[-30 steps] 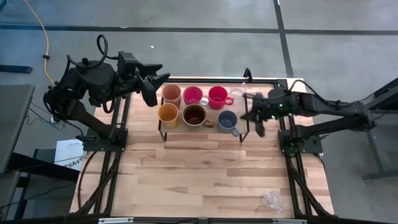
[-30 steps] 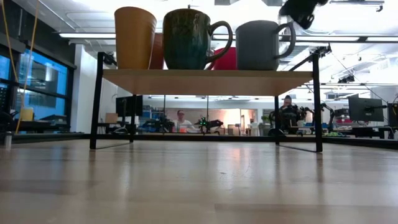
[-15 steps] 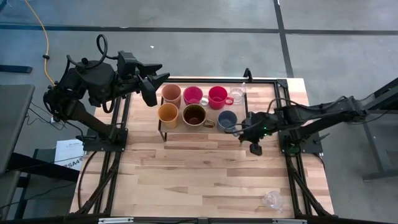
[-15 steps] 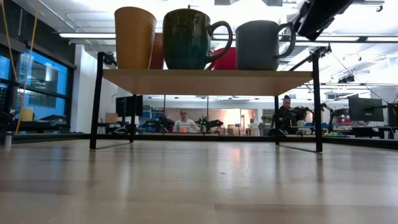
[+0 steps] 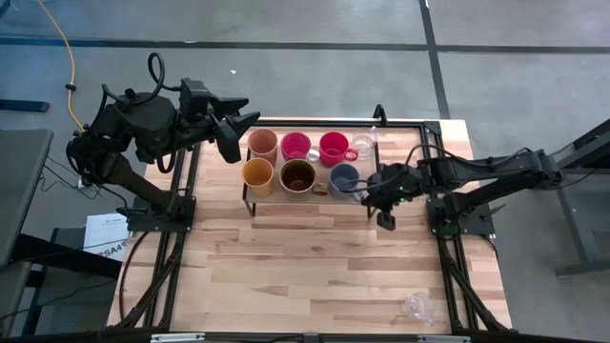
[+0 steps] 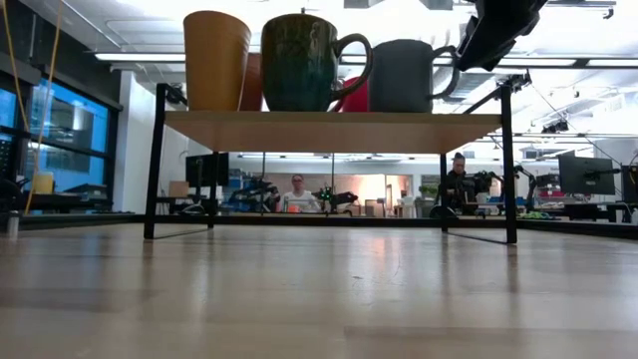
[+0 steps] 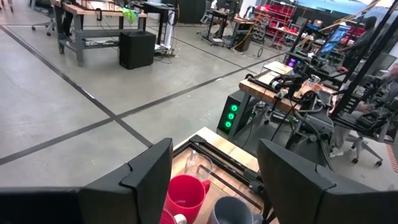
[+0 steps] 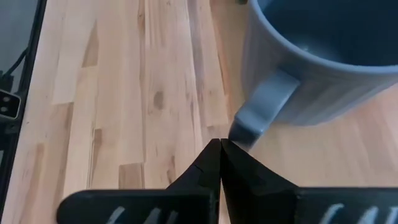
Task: Stack small to large cups/mugs on shelf
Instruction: Put the gray mug on the shelf
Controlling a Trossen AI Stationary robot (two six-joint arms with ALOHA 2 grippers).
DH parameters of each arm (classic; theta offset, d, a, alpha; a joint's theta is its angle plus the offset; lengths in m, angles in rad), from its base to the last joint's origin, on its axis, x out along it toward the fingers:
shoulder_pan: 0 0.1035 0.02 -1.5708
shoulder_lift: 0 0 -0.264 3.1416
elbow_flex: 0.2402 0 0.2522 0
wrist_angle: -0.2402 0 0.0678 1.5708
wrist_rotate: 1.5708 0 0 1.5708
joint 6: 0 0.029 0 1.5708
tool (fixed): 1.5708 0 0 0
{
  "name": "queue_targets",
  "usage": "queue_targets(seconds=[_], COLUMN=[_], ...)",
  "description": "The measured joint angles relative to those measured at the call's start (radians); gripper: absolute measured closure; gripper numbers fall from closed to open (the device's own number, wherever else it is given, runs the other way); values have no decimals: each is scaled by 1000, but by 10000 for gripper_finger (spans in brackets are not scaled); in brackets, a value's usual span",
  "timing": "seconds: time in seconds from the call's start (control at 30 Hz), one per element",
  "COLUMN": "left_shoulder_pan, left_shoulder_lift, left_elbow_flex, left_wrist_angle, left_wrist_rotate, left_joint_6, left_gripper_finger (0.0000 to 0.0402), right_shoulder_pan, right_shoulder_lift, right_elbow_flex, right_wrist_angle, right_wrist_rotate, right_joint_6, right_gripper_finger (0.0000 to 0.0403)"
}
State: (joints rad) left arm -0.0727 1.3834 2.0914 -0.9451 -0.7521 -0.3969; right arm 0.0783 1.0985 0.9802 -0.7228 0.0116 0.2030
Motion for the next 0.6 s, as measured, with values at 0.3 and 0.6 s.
queue_targets(seconds=[0.3, 0.6], left_shoulder_pan=[0, 0], left_shoulder_lift=[0, 0], left_elbow_flex=[0, 0], left_wrist_angle=[0, 0], left_wrist_rotate=[0, 0], left_joint_6=[0, 0], left_gripper_finger=[179, 179], right_shoulder_pan=[-25, -40], right_shoulder_lift=[0, -1], right_elbow_flex=[0, 0], right_wrist_angle=[-3, -47], right_wrist_rotate=[8, 66], right_joint_6=[-10, 0], right_gripper_finger=[403, 403])
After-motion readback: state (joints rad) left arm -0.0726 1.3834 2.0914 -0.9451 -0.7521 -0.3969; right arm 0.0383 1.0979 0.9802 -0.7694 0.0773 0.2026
